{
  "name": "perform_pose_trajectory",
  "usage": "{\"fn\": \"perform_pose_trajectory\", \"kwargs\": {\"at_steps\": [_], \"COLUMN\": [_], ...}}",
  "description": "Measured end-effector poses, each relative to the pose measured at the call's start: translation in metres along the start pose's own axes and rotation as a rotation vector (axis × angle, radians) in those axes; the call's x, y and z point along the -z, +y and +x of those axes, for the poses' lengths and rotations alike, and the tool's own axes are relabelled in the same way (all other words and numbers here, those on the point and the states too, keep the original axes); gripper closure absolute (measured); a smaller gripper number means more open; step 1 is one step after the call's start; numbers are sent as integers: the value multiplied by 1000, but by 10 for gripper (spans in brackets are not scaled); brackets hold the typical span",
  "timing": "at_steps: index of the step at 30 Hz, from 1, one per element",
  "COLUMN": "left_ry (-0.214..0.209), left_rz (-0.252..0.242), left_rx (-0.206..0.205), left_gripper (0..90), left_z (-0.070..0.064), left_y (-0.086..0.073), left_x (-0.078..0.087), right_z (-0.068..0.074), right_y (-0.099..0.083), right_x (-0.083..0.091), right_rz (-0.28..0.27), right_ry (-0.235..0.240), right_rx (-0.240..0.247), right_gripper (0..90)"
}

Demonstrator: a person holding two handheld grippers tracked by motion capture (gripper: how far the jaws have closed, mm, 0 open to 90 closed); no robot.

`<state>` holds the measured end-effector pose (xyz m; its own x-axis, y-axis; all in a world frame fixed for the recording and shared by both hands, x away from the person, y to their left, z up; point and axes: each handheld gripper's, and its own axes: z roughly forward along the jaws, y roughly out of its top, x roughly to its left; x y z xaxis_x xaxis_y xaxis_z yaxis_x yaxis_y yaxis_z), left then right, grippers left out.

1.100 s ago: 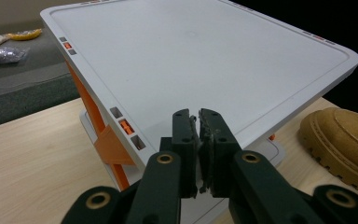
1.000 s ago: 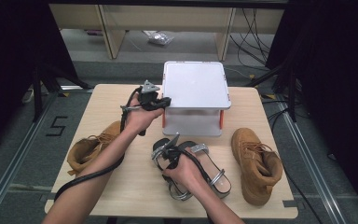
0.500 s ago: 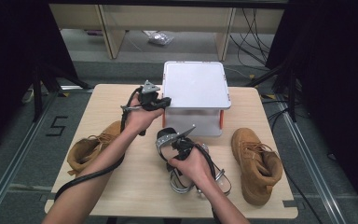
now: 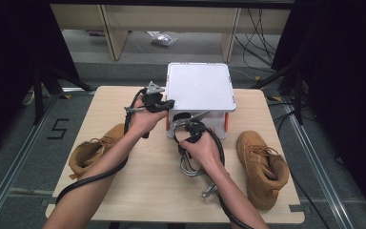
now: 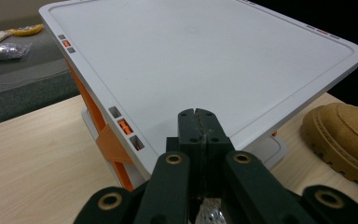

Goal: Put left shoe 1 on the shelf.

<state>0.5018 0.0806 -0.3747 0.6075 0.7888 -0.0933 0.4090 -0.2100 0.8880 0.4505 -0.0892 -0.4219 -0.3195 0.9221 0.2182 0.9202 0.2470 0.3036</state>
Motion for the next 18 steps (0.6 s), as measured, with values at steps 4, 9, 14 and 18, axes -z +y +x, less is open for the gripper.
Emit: {"fn": "perform_pose_trajectory", "kwargs": {"at_steps": [4,9,14,18], "left_ry": [13,13,15,15], "left_rz": [18,35,36,32], "left_rx": [-2,-12,-14,-12], "left_gripper": [894,895,895,896], "left_z": [-1,-1,-1,-2], "left_y": [2,3,3,4], "left_x": [1,1,1,0], "right_z": [-3,-7,-14,-12], "right_y": [9,19,28,34], "right_x": [-1,-5,-11,-15], "right_rz": [-17,-19,-45,-35], "right_ry": [-17,-31,-39,-52], "right_rx": [-7,-38,-33,-80], "right_gripper": [434,435,434,434]}}
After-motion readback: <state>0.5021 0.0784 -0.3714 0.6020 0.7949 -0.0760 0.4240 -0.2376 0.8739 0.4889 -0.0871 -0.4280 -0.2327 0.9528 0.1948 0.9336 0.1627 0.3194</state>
